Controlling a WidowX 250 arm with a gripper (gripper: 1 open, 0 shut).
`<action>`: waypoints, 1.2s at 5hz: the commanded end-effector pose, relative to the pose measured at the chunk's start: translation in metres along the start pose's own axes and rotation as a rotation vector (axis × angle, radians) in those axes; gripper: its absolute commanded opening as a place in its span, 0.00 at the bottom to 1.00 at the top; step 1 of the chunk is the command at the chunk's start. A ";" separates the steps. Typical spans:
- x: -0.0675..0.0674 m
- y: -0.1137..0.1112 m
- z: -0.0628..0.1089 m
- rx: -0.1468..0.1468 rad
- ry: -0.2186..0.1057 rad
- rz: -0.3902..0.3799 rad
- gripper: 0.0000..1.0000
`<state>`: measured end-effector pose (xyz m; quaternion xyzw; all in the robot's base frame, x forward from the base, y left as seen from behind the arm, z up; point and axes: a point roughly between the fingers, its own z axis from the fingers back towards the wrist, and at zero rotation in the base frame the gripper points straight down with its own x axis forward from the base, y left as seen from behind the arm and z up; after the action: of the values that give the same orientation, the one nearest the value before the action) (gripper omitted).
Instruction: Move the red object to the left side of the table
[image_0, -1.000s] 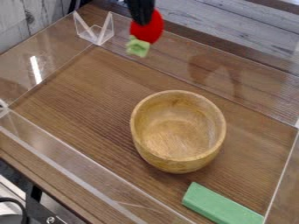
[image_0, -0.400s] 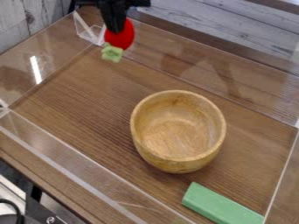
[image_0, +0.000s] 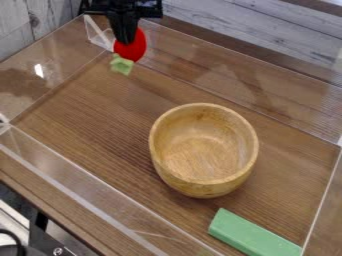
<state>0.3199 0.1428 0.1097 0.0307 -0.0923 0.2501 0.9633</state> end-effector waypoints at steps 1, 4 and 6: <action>0.018 0.008 0.006 0.011 -0.064 0.003 0.00; 0.019 0.069 -0.015 0.045 -0.026 0.173 0.00; 0.010 0.071 -0.035 0.058 0.008 0.238 0.00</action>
<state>0.2971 0.2092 0.0637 0.0392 -0.0638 0.3628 0.9288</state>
